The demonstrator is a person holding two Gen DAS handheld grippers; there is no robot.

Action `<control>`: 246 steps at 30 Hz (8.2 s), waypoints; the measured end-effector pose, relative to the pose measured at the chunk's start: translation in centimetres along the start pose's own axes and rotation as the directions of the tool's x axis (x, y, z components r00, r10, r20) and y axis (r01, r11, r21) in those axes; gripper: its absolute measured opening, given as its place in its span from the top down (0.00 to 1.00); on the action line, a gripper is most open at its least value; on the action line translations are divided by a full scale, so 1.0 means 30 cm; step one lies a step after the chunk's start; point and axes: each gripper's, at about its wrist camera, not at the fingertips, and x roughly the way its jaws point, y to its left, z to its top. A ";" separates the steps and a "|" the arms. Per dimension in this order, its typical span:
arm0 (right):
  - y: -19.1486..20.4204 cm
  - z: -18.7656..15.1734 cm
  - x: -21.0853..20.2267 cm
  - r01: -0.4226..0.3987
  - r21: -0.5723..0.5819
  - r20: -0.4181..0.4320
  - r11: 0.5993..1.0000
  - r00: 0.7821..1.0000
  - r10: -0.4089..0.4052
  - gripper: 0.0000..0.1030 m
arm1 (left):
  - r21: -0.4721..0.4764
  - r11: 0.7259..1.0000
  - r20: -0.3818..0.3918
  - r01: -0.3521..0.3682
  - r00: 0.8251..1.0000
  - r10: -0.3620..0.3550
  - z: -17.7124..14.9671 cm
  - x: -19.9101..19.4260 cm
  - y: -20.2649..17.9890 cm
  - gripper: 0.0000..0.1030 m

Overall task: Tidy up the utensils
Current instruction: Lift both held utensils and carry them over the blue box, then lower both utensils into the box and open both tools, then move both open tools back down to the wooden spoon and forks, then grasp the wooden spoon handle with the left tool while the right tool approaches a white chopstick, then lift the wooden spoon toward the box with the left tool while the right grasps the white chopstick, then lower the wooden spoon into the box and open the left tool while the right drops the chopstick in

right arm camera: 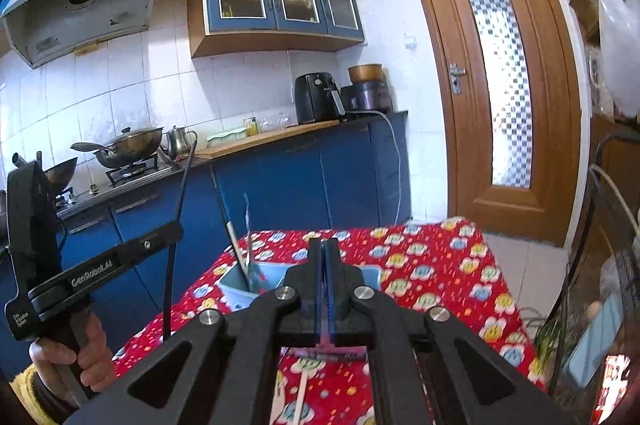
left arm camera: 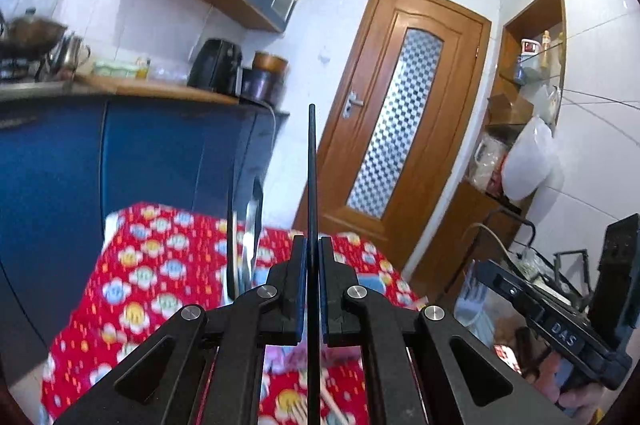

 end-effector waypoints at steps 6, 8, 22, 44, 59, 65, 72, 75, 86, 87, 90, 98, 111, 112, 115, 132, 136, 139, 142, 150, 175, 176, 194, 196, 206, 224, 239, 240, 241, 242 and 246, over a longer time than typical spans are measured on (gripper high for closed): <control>-0.013 0.066 0.035 0.033 -0.033 0.036 0.999 0.999 -0.032 0.97 | 0.005 0.999 0.101 -0.051 0.994 0.050 0.061 0.075 -0.010 0.95; -0.017 0.084 0.053 0.052 -0.050 0.048 0.997 0.998 -0.050 0.97 | 0.002 0.997 0.132 -0.081 0.988 0.080 0.077 0.107 -0.007 0.95; -0.068 0.183 0.161 0.166 -0.103 0.100 0.981 0.983 -0.156 0.97 | -0.009 0.975 0.273 -0.223 0.937 0.217 0.101 0.269 0.031 0.95; -0.074 0.039 0.404 0.208 -0.213 -0.022 0.955 0.976 -0.217 0.95 | 0.007 0.970 0.193 -0.243 0.952 0.238 -0.032 0.345 0.078 0.95; -0.060 0.054 0.296 0.102 -0.098 -0.013 0.990 0.995 -0.103 0.78 | 0.038 0.980 0.110 -0.197 0.975 0.192 -0.041 0.266 0.033 0.74; -0.053 0.046 0.223 0.075 -0.040 -0.035 0.996 0.996 -0.076 0.78 | 0.039 0.984 0.068 -0.174 0.983 0.171 -0.042 0.200 0.024 0.74; -0.043 0.013 0.144 0.029 0.022 -0.072 0.999 0.997 -0.027 0.75 | 0.066 0.988 0.031 -0.141 0.990 0.139 -0.060 0.095 0.001 0.74; -0.035 -0.009 0.114 0.020 0.036 -0.094 0.999 0.995 -0.017 0.73 | 0.077 0.988 0.016 -0.137 0.991 0.136 -0.072 0.053 -0.006 0.74; -0.012 -0.112 0.028 -0.014 0.083 -0.172 0.996 0.985 0.028 0.68 | 0.060 0.988 -0.130 -0.144 0.980 0.150 -0.135 -0.045 -0.006 0.74; -0.010 -0.122 0.025 -0.018 0.086 -0.179 0.996 0.983 0.033 0.68 | 0.062 0.987 -0.140 -0.145 0.978 0.152 -0.143 -0.050 -0.008 0.74; -0.004 -0.155 0.013 -0.027 0.097 -0.200 0.995 0.979 0.046 0.68 | 0.071 0.987 -0.182 -0.142 0.971 0.153 -0.164 -0.059 -0.010 0.74; -0.019 -0.246 0.009 -0.019 0.124 -0.253 0.992 0.966 0.050 0.65 | 0.062 0.990 -0.295 -0.130 0.945 0.143 -0.233 -0.046 0.014 0.74; -0.072 -0.376 0.038 0.009 0.171 -0.347 0.985 0.936 0.052 0.61 | 0.055 0.987 -0.443 -0.152 0.882 0.161 -0.357 0.007 0.061 0.74; -0.075 -0.382 0.039 0.010 0.173 -0.352 0.985 0.935 0.053 0.61 | 0.056 0.987 -0.450 -0.153 0.878 0.162 -0.362 0.009 0.063 0.74; -0.084 -0.397 0.042 0.013 0.177 -0.362 0.984 0.931 0.053 0.59 | 0.066 0.987 -0.480 -0.148 0.863 0.161 -0.385 0.020 0.062 0.74; -0.136 -0.439 0.047 0.030 0.214 -0.384 0.976 0.922 0.056 0.58 | 0.083 0.983 -0.603 -0.165 0.777 0.181 -0.473 0.111 0.078 0.74; -0.139 -0.440 0.047 0.031 0.215 -0.384 0.976 0.922 0.055 0.58 | 0.083 0.983 -0.608 -0.166 0.773 0.182 -0.480 0.122 0.088 0.74; -0.140 -0.443 0.048 0.030 0.218 -0.385 0.975 0.921 0.057 0.58 | 0.093 0.982 -0.610 -0.165 0.770 0.187 -0.479 0.128 0.082 0.74; -0.141 -0.447 0.049 0.030 0.221 -0.388 0.975 0.920 0.060 0.58 | 0.092 0.983 -0.612 -0.161 0.769 0.184 -0.478 0.137 0.076 0.74; -0.142 -0.449 0.053 0.030 0.219 -0.392 0.975 0.918 0.059 0.58 | 0.016 0.988 -0.606 -0.156 0.785 0.133 -0.474 0.142 0.097 0.95; -0.005 -0.431 0.151 -0.037 0.135 -0.514 0.990 0.852 0.102 0.58 | -0.048 0.982 -0.268 -0.185 0.949 0.166 -0.268 -0.070 0.159 0.98; 0.000 -0.431 0.160 -0.042 0.133 -0.524 0.990 0.845 0.106 0.58 | -0.052 0.981 -0.259 -0.185 0.951 0.166 -0.265 -0.075 0.162 0.98; 0.070 -0.448 0.346 -0.073 0.038 -0.716 0.997 0.693 0.078 0.78 | -0.104 0.977 -0.180 -0.188 0.969 0.168 -0.233 -0.124 0.213 0.98; 0.075 -0.440 0.366 -0.081 0.023 -0.730 0.996 0.680 0.072 0.78 | -0.102 0.978 -0.176 -0.184 0.971 0.164 -0.232 -0.125 0.211 0.98; 0.106 -0.424 0.443 -0.122 -0.049 -0.788 0.991 0.614 0.037 0.84 | -0.080 0.985 -0.163 -0.151 0.977 0.136 -0.214 -0.111 0.181 0.98; -0.008 -0.354 0.154 -0.115 0.147 -0.466 0.982 0.868 0.171 0.92 | -0.084 0.988 -0.156 -0.133 0.981 0.119 -0.184 -0.097 0.156 0.98; -0.093 -0.153 0.064 -0.115 0.144 -0.154 0.983 0.978 0.137 0.92 | -0.077 0.988 0.010 -0.134 0.991 0.135 -0.028 -0.011 0.110 0.98; -0.097 -0.141 0.066 -0.109 0.142 -0.136 0.984 0.982 0.129 0.92 | -0.070 0.987 0.030 -0.142 0.989 0.144 -0.017 -0.002 0.108 0.98; -0.102 -0.130 0.070 -0.104 0.144 -0.118 0.984 0.986 0.122 0.92 | -0.062 0.987 0.046 -0.151 0.987 0.154 -0.009 0.008 0.104 0.98; -0.108 -0.119 0.076 -0.103 0.150 -0.102 0.983 0.988 0.119 0.92 | -0.055 0.985 0.062 -0.161 0.984 0.164 -0.002 0.017 0.100 0.98; -0.129 -0.084 0.109 -0.107 0.167 -0.065 0.980 0.991 0.120 0.92 | -0.041 0.982 0.120 -0.184 0.975 0.188 0.026 0.060 0.091 0.98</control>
